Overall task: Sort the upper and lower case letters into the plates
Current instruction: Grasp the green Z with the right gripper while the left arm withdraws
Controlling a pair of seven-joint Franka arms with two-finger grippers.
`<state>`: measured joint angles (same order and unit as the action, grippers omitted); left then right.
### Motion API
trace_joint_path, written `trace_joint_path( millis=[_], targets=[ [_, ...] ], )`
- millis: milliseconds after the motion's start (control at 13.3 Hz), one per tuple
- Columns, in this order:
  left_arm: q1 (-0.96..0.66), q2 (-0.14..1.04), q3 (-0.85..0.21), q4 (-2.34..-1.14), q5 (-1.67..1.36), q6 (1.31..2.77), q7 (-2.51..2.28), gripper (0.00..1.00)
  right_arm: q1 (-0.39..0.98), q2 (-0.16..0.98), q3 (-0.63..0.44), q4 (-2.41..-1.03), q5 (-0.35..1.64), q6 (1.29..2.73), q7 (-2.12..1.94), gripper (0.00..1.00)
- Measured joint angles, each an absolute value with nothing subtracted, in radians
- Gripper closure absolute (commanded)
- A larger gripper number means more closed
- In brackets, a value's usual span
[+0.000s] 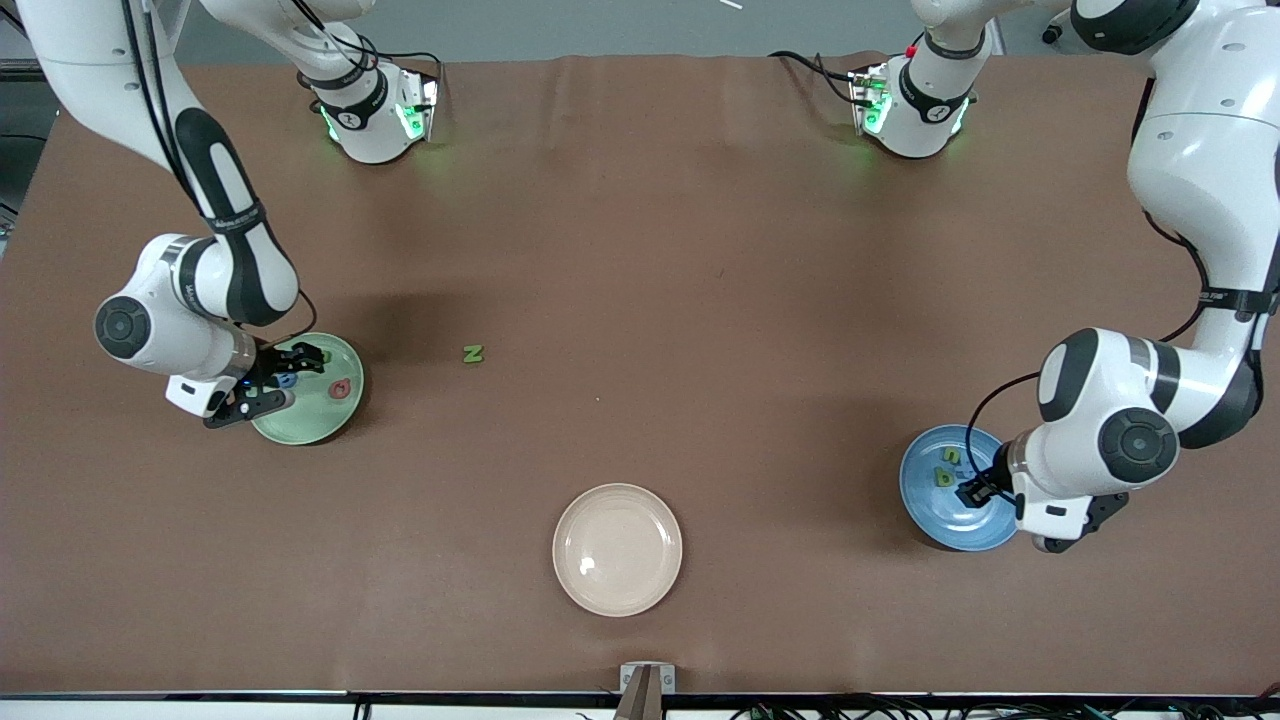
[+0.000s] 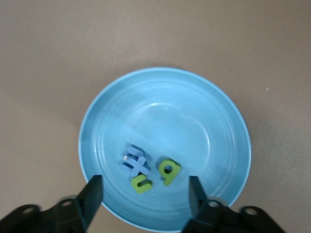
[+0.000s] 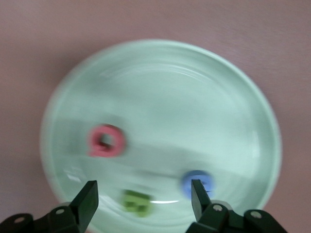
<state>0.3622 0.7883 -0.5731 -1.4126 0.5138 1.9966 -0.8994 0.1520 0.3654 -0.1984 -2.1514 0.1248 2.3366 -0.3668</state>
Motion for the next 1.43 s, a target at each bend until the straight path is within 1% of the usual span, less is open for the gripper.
trace_joint_path(
  millis=[75, 150, 375, 600, 826, 976, 1126, 1351, 1426],
  targets=[
    [0.365, 0.773, -0.576, -1.412, 0.514, 1.993, -0.89, 0.0, 0.203, 0.343, -0.196, -2.151, 0.125, 2.314, -0.269, 0.09],
    [0.365, 0.753, -0.583, -1.411, 0.514, 1.979, -0.877, 0.0, 0.259, 0.326, -0.194, -2.151, 0.125, 2.299, -0.18, 0.01],
    [0.365, 0.672, -0.637, -1.409, 0.514, 1.912, -0.812, 0.0, 0.414, 0.316, -0.188, -2.155, 0.128, 2.298, 0.013, 0.0],
    [0.365, 0.572, -0.662, -1.407, 0.494, 1.839, -0.703, 0.0, 0.508, 0.322, -0.188, -2.161, 0.185, 2.355, 0.041, 0.0],
    [0.371, 0.466, -0.662, -1.401, 0.414, 1.759, -0.587, 0.0, 0.574, 0.351, -0.188, -2.166, 0.237, 2.421, 0.05, 0.0],
    [0.378, 0.401, -0.662, -1.384, 0.344, 1.661, -0.557, 0.0, 0.614, 0.39, -0.188, -2.172, 0.252, 2.491, 0.086, 0.0],
    [0.381, 0.343, -0.662, -1.367, 0.324, 1.565, -0.521, 0.0, 0.636, 0.43, -0.188, -2.175, 0.252, 2.538, 0.107, 0.02],
    [0.379, 0.254, -0.663, -1.364, 0.316, 1.507, -0.366, 0.0, 0.639, 0.447, -0.191, -2.184, 0.253, 2.545, 0.109, 0.03],
    [0.379, 0.232, -0.662, -1.364, 0.299, 1.502, -0.32, 0.0, 0.639, 0.447, -0.192, -2.187, 0.253, 2.545, 0.109, 0.07]
  ],
)
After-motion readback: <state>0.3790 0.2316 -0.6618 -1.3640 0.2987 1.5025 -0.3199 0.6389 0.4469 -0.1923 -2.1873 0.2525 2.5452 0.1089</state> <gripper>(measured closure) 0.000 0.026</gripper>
